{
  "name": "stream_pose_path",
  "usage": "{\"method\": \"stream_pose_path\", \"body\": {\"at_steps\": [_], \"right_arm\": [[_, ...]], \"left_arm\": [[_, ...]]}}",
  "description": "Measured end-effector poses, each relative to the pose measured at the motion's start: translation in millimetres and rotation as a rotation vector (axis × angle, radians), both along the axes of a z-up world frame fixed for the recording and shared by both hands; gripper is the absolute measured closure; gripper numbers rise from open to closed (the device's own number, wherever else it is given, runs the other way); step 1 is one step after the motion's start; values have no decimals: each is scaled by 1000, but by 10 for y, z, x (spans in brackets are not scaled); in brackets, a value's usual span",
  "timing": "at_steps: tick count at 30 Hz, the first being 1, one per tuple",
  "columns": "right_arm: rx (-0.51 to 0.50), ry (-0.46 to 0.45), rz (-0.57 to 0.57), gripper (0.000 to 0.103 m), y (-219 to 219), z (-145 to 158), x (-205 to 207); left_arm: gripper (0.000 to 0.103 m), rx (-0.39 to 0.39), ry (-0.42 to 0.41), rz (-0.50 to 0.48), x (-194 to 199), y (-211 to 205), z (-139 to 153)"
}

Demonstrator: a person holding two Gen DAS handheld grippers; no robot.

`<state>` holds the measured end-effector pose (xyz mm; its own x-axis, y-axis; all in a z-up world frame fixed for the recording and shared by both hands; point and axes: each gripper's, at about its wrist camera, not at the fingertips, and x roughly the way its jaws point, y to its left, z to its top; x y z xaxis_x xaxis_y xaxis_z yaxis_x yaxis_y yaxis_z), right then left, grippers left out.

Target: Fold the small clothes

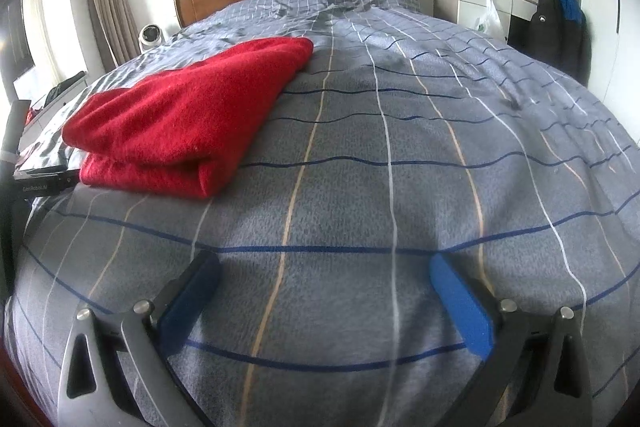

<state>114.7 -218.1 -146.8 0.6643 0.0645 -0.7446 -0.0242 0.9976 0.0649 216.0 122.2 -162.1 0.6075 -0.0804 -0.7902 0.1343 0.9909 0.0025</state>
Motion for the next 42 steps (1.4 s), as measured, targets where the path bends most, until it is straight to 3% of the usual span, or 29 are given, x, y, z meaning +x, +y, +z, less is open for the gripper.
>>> {"method": "stream_pose_path", "body": {"at_steps": [31, 42], "right_arm": [[33, -24, 12, 0, -54, -13, -29], [55, -32, 28, 0, -81, -6, -43]], "left_arm": [[0, 9, 12, 3, 48, -8, 2], [0, 51, 74, 107, 25, -70, 25]]}}
